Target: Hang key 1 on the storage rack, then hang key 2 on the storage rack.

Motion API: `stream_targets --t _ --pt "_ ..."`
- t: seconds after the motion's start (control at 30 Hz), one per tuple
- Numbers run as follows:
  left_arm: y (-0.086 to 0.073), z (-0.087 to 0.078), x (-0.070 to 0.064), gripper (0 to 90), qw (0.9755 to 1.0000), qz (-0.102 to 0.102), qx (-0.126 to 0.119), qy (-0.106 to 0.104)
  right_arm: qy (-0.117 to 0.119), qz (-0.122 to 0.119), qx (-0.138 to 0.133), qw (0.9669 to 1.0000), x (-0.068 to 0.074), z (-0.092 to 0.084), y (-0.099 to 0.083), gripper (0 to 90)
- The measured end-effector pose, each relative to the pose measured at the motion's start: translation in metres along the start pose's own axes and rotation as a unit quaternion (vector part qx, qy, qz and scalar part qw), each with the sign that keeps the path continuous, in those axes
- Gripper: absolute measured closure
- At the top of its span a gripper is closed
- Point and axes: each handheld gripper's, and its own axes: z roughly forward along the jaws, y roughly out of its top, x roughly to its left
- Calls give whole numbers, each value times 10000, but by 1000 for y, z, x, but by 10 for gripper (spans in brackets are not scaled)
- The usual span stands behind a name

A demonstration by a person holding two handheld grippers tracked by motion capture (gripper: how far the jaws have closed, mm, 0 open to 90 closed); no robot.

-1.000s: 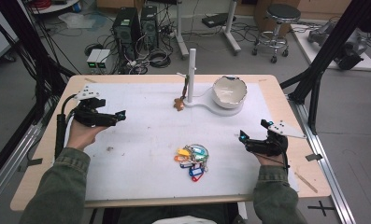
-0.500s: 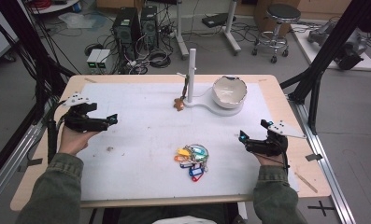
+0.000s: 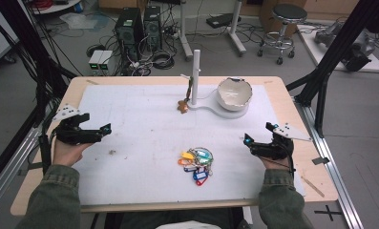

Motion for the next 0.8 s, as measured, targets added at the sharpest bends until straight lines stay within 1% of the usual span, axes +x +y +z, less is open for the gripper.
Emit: stream_targets --t 0.03,0.07,0.13,0.3,0.5,0.53,0.63,0.67,0.77,0.8 --pt "0 0 0 17 10000 0 0 0 0 0 0 10000 0 0 0 7" --pt "-4 -2 0 17 10000 -7 -15 32 -7 -7 23 10000 0 1 0 7" --pt "-7 -5 1 17 10000 -24 -31 52 5 12 51 10000 0 1 0 7" --pt "-10 -9 -1 17 9999 -13 -101 49 32 70 37 10000 0 2 1 7" --pt "-13 -13 -1 17 9999 2 -138 47 176 124 32 9998 6 2 5 7" --pt "-14 -13 -1 17 9998 -20 -175 45 209 113 10 9997 7 2 7 7" --pt "-15 -15 0 17 9998 -13 -179 56 276 95 7 9996 10 3 8 7" --pt "-16 -15 1 17 9998 -30 -178 52 345 78 43 9994 14 3 10 7" --pt "-19 -17 3 17 9998 -48 -163 80 389 40 54 9992 16 5 11 7" --pt "-21 -18 4 17 9998 -82 -177 105 438 18 40 9990 18 6 12 7"
